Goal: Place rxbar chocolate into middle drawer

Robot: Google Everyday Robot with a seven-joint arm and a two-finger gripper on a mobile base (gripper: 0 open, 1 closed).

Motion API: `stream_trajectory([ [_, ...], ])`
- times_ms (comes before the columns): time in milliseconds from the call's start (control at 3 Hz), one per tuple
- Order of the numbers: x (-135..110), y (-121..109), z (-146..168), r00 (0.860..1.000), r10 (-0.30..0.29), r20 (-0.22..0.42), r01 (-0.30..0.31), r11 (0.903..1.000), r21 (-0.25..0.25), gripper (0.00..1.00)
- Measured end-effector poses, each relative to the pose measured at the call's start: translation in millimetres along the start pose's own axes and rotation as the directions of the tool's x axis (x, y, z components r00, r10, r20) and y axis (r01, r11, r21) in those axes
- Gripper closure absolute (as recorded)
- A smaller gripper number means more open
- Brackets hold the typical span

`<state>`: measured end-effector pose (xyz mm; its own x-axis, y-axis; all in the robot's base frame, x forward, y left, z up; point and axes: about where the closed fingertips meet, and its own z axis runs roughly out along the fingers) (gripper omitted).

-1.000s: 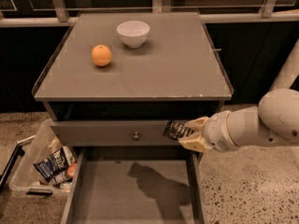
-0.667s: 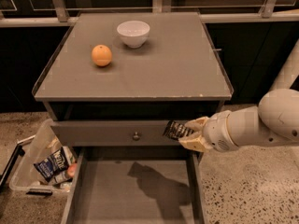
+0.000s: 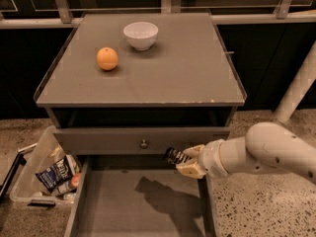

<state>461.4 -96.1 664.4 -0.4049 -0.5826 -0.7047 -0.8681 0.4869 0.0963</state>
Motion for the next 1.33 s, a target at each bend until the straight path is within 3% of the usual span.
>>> stream_trajectory([
  [667, 53, -4, 64, 0.999, 0.031, 0.013, -0.031, 0.9980, 0.055, 1.00],
  [1000, 68, -17, 85, 0.999, 0.015, 0.038, -0.019, 0.9939, 0.109, 1.00],
  [1333, 83, -23, 105, 0.998, 0.041, 0.055, -0.049, 0.9882, 0.145, 1.00],
])
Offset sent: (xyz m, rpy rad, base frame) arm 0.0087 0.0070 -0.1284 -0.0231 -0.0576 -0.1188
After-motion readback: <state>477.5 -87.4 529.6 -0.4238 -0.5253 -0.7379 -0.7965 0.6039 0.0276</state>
